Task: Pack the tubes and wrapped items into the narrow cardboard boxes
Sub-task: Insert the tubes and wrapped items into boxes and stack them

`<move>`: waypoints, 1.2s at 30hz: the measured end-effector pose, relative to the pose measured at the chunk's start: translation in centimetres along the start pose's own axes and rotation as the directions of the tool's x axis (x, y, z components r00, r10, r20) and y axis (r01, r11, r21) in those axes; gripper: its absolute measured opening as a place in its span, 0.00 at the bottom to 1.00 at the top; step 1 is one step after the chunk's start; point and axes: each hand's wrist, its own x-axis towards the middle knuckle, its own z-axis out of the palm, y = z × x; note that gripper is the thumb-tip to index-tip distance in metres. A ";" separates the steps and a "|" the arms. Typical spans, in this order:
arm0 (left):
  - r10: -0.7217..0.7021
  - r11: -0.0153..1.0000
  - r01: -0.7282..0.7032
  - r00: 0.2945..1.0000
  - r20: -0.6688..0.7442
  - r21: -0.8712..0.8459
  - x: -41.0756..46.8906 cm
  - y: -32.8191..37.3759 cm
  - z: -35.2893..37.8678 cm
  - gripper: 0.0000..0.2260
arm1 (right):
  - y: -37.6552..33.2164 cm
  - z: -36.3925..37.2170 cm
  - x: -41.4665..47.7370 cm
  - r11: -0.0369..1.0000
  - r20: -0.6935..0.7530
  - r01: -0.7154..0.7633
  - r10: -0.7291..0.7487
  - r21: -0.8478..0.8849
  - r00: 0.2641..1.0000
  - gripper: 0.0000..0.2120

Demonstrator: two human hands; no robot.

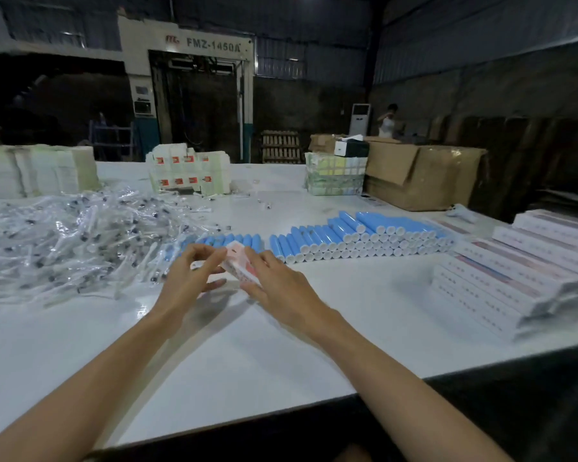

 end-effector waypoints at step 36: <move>0.381 0.658 -0.516 0.856 0.348 0.548 -0.2 -1.7 0.0 0.19 | 24.8 -22.9 -17.3 0.486 -0.255 -0.622 0.623 -0.614 0.739 0.19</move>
